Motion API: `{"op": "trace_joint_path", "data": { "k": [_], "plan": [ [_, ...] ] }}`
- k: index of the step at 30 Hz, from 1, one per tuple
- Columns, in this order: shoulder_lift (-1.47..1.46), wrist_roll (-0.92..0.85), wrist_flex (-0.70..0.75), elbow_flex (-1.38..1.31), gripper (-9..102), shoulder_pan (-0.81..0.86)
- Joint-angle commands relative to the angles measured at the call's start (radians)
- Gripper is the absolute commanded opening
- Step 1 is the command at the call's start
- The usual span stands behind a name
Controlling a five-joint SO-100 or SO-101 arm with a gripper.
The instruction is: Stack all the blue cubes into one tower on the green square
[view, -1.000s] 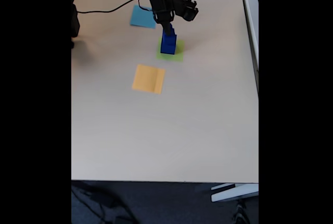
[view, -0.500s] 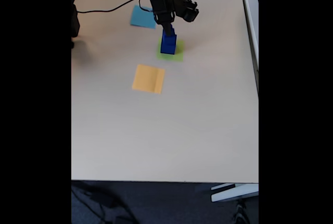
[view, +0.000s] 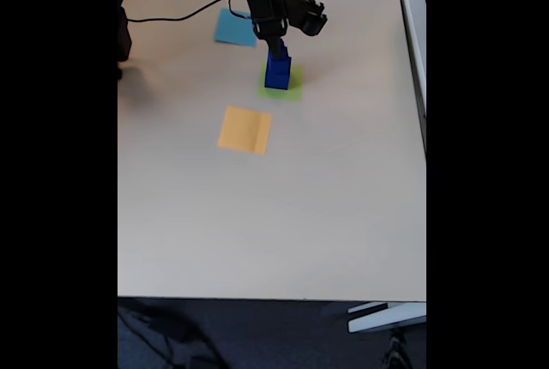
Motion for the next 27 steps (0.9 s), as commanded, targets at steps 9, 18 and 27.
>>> {"op": "trace_joint_path", "data": {
  "k": [9,18,27],
  "plan": [
    [0.003,-0.005,0.021,-0.083,12,0.014],
    [0.002,-0.012,0.021,-0.095,8,0.015],
    [-0.002,-0.006,0.020,-0.095,8,0.012]
  ]
}}
